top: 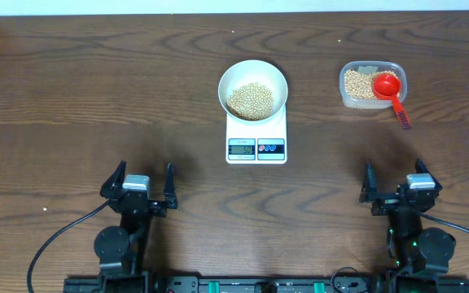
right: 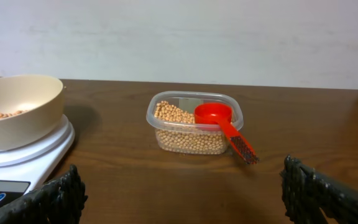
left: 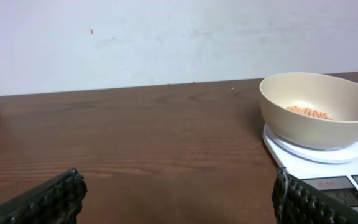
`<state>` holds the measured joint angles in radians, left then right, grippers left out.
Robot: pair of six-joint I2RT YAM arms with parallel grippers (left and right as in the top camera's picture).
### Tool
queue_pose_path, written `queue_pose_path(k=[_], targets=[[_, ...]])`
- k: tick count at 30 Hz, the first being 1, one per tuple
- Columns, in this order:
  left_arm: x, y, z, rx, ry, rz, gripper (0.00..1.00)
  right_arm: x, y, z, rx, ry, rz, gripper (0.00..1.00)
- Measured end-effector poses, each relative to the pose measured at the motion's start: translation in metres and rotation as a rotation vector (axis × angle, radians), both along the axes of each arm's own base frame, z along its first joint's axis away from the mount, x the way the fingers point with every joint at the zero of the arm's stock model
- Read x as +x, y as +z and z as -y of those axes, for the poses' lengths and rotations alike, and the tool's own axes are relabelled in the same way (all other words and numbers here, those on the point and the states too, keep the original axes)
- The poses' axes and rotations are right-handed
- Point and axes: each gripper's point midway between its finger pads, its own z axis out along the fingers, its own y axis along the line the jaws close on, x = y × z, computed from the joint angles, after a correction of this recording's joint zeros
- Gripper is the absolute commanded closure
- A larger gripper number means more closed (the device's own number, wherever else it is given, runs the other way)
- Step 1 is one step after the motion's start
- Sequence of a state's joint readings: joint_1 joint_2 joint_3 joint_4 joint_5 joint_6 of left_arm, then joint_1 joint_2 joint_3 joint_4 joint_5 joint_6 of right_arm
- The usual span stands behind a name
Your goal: Scoop item into bowl and weigh 50g on scale
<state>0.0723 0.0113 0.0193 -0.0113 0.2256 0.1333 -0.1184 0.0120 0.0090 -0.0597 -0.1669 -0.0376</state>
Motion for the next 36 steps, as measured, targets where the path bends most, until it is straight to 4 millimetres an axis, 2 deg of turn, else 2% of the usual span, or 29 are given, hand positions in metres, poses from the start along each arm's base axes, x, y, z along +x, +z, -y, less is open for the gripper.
queue_pose_path(k=[36], targets=[[0.0007, -0.0037, -0.0007, -0.001, 0.004, -0.016, 0.02, 0.0000, 0.0000, 0.0000, 0.000, 0.000, 0.000, 0.01]])
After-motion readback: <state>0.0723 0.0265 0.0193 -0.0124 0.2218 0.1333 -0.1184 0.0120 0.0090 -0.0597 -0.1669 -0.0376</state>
